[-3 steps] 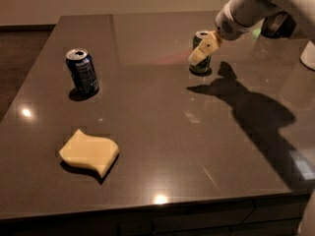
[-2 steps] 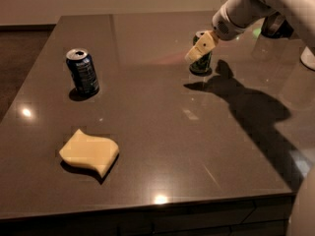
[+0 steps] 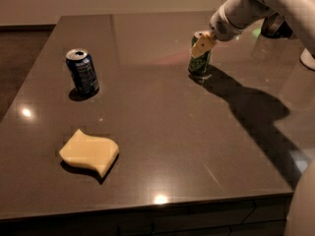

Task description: Move green can near pepsi can

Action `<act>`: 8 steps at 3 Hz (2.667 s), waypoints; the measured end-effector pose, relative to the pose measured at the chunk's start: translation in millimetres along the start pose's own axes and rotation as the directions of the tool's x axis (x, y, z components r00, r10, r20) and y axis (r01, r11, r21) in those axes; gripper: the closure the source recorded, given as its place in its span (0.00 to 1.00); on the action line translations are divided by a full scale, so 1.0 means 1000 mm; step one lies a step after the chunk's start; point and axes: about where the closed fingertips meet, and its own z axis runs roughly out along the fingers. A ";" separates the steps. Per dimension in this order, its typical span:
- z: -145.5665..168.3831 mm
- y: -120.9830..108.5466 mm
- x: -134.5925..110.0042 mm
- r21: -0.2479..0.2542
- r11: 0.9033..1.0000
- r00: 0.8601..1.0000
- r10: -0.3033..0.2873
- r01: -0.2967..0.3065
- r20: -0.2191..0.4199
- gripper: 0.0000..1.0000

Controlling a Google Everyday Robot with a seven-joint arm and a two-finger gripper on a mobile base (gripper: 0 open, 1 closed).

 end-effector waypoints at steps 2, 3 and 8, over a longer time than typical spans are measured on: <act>-0.002 0.046 -0.025 -0.083 0.991 0.995 -0.100 0.102 0.027 0.93; 0.012 0.085 -0.044 -0.155 0.971 0.983 -0.179 0.182 0.031 1.00; 0.033 0.211 -0.106 -0.355 0.807 0.879 -0.464 0.472 0.113 0.43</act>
Offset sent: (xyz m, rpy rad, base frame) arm -0.0418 0.1019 0.0187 -0.0053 0.0026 0.2841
